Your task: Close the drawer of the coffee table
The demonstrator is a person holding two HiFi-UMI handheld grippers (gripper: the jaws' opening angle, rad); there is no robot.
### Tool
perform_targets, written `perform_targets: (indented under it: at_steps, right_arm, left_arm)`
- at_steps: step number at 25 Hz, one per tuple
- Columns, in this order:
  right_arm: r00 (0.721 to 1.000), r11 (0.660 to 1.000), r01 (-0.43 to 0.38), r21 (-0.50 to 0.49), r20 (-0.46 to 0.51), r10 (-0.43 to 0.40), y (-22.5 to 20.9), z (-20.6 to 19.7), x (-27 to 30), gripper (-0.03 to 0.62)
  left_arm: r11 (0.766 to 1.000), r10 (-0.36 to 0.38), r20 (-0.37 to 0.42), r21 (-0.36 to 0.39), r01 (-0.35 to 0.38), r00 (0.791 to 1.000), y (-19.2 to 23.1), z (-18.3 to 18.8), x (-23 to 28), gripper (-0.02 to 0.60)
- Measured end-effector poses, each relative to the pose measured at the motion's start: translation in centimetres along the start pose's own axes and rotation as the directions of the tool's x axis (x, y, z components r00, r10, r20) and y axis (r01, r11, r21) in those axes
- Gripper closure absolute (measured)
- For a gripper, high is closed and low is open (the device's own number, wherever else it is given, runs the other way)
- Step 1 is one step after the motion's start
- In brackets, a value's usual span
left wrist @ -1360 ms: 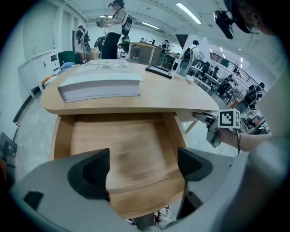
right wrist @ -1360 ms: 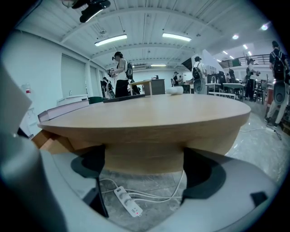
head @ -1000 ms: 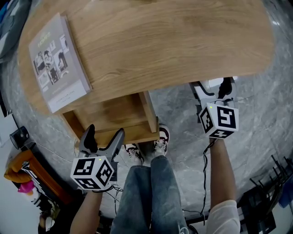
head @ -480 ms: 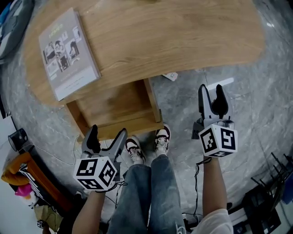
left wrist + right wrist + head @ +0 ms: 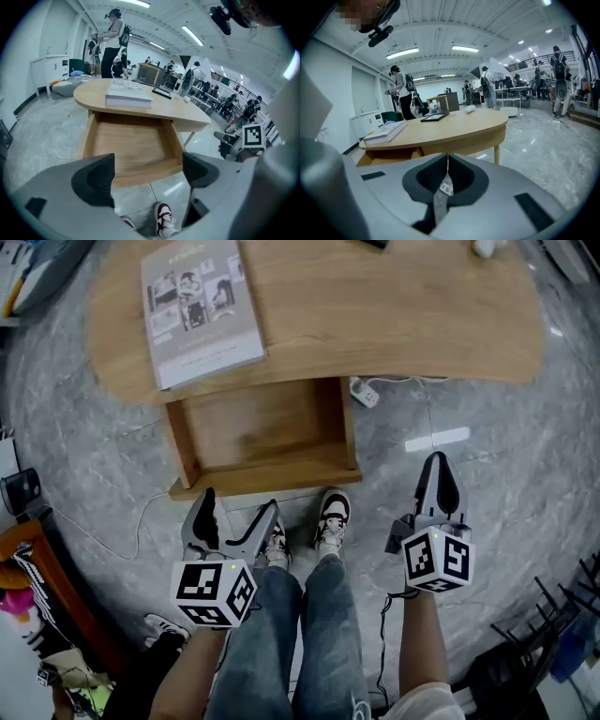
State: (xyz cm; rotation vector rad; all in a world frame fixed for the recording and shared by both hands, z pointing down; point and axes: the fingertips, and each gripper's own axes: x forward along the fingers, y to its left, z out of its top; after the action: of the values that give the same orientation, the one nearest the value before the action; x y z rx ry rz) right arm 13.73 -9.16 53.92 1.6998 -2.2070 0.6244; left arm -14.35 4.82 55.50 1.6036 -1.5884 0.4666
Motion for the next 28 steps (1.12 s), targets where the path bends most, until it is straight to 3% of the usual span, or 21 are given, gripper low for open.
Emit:
perform_targets:
  at_steps: [8,13,18,24,28]
  right_arm:
    - [0.999,0.996,-0.043,-0.075,-0.027,0.041,3.5,1.2,-0.4,0.592]
    - [0.991,0.989,-0.117,-0.094,-0.072,0.111,5.4,1.1,0.1,0.592]
    - [0.976,0.951,-0.202,-0.234,-0.128,0.175,7.0,1.1,0.9,0.592]
    - [0.967,0.932,-0.239,-0.273,-0.158,0.202,8.1,0.4,2.4,0.592]
    - [0.967,0.936,-0.234,-0.263,-0.161,0.196,8.3,-0.3,2.6,0.592]
  left_arm:
    - [0.998,0.026,0.099,-0.061,-0.02,0.995,0.9,-2.7,-1.1,0.133]
    - [0.993,0.085,0.143,-0.09,-0.073,0.986,2.3,-5.3,-0.4,0.138]
    - [0.988,0.114,0.138,-0.12,-0.098,0.984,3.2,-8.5,1.3,0.138]
    - [0.988,0.146,0.147,-0.064,-0.138,0.978,4.5,-10.3,4.0,0.138]
    - [0.986,0.158,0.146,-0.073,-0.148,0.977,5.0,-11.1,5.7,0.14]
